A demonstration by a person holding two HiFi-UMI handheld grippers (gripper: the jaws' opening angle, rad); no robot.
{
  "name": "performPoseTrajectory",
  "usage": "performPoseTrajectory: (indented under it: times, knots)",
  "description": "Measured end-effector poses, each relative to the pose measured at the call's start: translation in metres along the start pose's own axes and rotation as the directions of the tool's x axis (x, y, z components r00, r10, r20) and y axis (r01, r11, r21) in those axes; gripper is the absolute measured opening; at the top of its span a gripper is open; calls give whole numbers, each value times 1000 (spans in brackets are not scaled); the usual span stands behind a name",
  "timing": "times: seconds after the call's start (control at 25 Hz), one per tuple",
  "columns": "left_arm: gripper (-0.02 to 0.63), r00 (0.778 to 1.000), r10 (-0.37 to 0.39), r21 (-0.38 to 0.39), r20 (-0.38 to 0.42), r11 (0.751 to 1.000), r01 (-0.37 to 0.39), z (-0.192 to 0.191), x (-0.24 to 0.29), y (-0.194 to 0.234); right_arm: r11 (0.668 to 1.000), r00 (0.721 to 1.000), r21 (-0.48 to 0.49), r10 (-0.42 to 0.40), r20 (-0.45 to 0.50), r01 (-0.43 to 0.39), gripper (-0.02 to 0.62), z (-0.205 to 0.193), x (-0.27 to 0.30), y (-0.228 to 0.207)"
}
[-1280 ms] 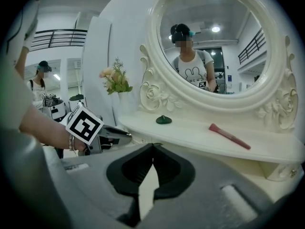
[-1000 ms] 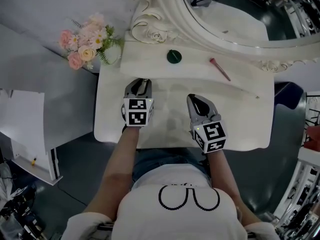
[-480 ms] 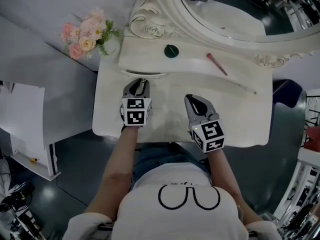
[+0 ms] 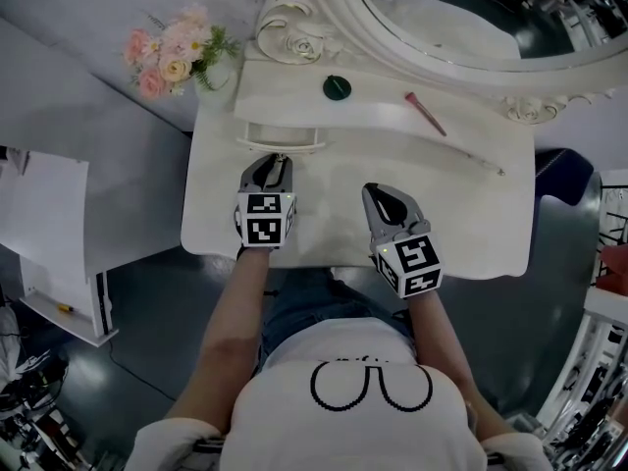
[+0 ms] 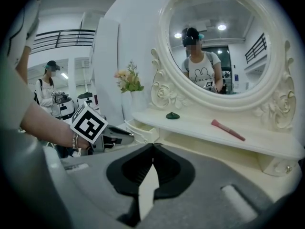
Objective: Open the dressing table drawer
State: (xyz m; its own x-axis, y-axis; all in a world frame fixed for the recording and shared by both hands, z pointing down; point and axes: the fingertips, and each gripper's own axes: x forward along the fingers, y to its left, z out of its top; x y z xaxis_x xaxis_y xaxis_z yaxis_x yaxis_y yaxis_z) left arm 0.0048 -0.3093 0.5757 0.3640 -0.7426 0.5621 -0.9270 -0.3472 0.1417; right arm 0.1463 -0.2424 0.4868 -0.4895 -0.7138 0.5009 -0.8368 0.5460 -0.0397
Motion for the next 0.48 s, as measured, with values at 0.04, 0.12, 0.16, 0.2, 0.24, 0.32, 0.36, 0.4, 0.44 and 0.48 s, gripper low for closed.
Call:
performPoseTrajectory:
  times: [0.04,0.12,0.16,0.2,0.24,0.32,0.36,0.4,0.44,0.48]
  knots:
    - [89,1000,-1,1,1,1000,1,-1,-2,0,1000,1000,-1,2,1,-2,-2,0,-1,2]
    - [89,1000,-1,2,3,1000,1,-4,-6,0,1000,1000,-4,5,2,-5,-2,-1,-3,7]
    - [89,1000,0,2,5,1000,0,-5,-7,0,1000,1000,-5,5,1,-5,-2,-1,-3,8]
    - [89,1000,-1,4,7,1000,1,-5,-7,-1,1000,1000,-6,4,1,-4,-2,-2,-4,9]
    - [89,1000,-2,5,9,1000,2,-5,-8,-1,1000,1000,-7,3,1,-3,-2,-2,-5,10]
    - [89,1000,-3,7,12,1000,3,-5,-8,0,1000,1000,-11,3,2,-3,-2,-2,-7,13]
    - [89,1000,-3,9,13,1000,3,-5,-8,0,1000,1000,-13,3,3,-3,-2,-2,-8,14]
    - [91,1000,-2,11,13,1000,2,-5,-8,-1,1000,1000,-15,3,5,-2,-2,-1,-9,14]
    - [92,1000,-3,11,11,1000,3,-5,-8,-1,1000,1000,-17,2,7,-2,-2,0,-10,15]
    - [94,1000,-4,8,6,1000,4,-6,-9,-1,1000,1000,-19,2,10,-2,-2,1,-11,15]
